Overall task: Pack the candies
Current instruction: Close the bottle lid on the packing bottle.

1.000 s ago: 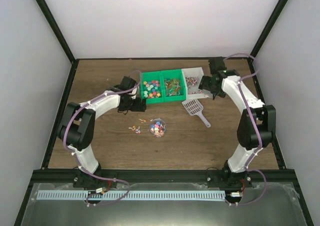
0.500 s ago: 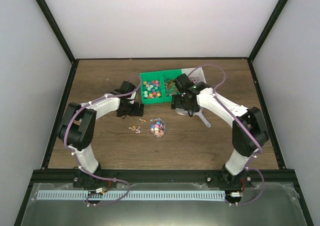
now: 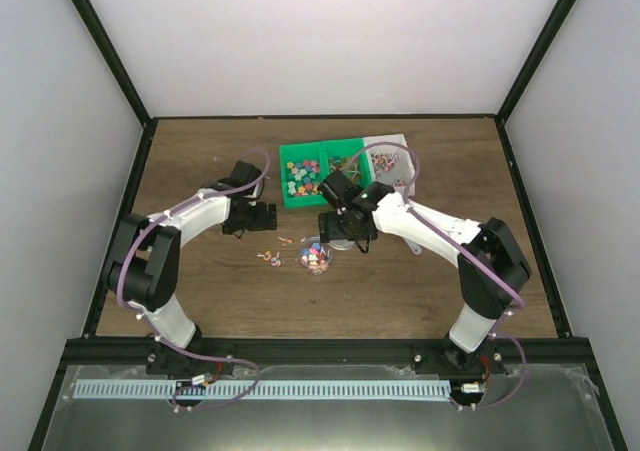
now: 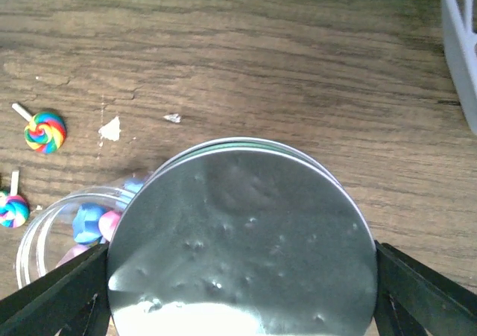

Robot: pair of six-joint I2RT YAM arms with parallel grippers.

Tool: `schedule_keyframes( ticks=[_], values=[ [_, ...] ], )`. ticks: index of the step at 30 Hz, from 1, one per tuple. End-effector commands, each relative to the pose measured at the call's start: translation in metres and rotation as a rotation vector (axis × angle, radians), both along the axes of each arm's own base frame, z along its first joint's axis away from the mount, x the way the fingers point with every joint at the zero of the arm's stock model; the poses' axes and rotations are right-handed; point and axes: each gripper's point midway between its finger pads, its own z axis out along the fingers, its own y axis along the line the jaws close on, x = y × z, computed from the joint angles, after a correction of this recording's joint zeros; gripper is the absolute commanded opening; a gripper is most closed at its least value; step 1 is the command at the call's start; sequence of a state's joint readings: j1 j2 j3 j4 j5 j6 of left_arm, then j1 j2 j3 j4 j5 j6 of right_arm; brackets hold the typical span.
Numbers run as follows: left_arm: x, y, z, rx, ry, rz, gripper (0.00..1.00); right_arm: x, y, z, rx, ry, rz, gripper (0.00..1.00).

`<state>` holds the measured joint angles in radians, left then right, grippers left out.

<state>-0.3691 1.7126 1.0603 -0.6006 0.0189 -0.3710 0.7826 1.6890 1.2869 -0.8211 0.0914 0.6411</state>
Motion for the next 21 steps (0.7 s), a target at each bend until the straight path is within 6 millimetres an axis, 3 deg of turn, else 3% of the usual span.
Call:
schedule_keyframes(
  ticks=[1, 7, 16, 21],
  values=[
    [-0.007, 0.011, 0.007, -0.006, -0.003, 0.027, 1.0, -0.005, 0.008, 0.01, 0.003, -0.03, -0.002, 0.87],
    [-0.017, 0.016, 0.002, -0.01, 0.011, 0.017, 1.0, -0.01, 0.025, 0.01, -0.015, -0.007, -0.016, 0.87],
    [-0.033, 0.007, -0.016, -0.089, 0.06, 0.005, 1.0, -0.026, 0.045, -0.008, -0.069, 0.026, 0.005, 0.88],
    [-0.034, 0.005, -0.02, -0.099, 0.07, -0.01, 1.0, -0.025, 0.052, -0.008, -0.079, 0.017, 0.016, 0.88]
  ],
)
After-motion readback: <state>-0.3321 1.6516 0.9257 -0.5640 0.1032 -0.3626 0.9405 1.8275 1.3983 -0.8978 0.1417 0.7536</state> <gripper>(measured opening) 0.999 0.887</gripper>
